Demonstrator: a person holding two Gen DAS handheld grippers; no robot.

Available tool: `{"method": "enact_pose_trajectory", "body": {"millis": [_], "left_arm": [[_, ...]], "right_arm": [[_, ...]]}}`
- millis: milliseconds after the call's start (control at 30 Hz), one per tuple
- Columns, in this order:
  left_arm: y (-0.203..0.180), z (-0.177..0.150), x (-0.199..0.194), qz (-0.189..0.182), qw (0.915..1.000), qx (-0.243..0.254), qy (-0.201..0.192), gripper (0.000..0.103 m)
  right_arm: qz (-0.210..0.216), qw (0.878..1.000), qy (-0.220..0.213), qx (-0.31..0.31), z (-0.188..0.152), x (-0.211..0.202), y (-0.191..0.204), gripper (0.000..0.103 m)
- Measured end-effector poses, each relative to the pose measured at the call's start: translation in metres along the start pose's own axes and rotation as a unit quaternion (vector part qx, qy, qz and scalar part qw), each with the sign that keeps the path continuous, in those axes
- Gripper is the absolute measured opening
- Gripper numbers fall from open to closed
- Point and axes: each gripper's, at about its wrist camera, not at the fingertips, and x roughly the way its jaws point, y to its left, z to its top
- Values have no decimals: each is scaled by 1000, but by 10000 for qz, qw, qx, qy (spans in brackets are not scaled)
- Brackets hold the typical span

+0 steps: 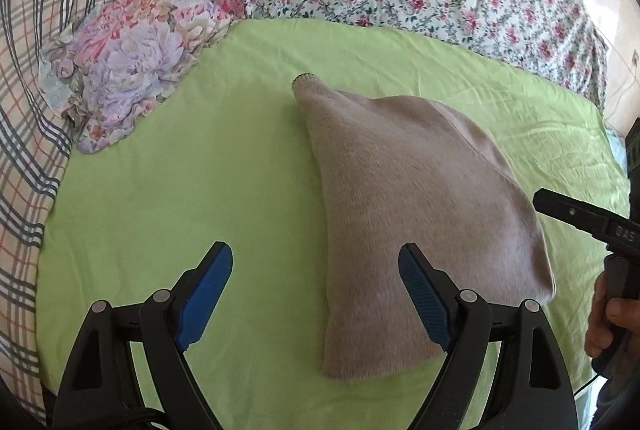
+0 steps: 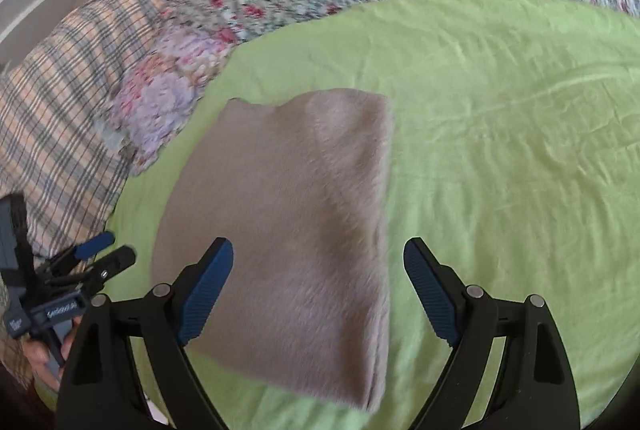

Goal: Fold small clothes

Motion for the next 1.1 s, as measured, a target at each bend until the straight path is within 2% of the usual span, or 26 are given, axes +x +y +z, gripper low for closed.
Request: {"method": "enact_pose_trajectory", "body": {"millis": [33,167,200,233,300,400,533,567,633,867,967,1100], "left_arm": [[0,1,3,3,10000,-18,17,85],[0,7,22,163,9997,-27,186,85],[0,7,27,209,9995,-6,242,87],[0,7,32,203,9994,14,282,87],[-3,7,35,232,9993,58,291,87],[-10,6,41,320,9987,279,295,87],[-12,1,52,233,9987,282,359,91],[-11,1,51,202,9988,257,365,91],[-7,3,48,174,9989,206,380,91],[-7,-3,29,199,9992,171,310,90],[-10,-9,21,138,9992,197,304,90],[-13,-17,12,316,9989,222,256,90]], "right_arm": [[-27,10000,30,89,4,5,-4,73],[-64,9983,399,412,12,36,-21,56],[30,9975,541,452,12,45,-24,35],[77,9974,570,436,13,48,-24,24],[-110,9987,469,158,14,45,-16,21],[-320,9985,452,-54,13,47,-15,20],[-281,9983,475,160,12,51,-29,23],[-314,9984,442,169,13,48,-29,25],[-472,9980,384,161,14,42,-29,45],[-479,9987,178,-8,5,8,-9,48],[-409,9989,134,-189,-3,-3,6,54],[-349,9988,79,-346,-13,-13,21,58]]}}
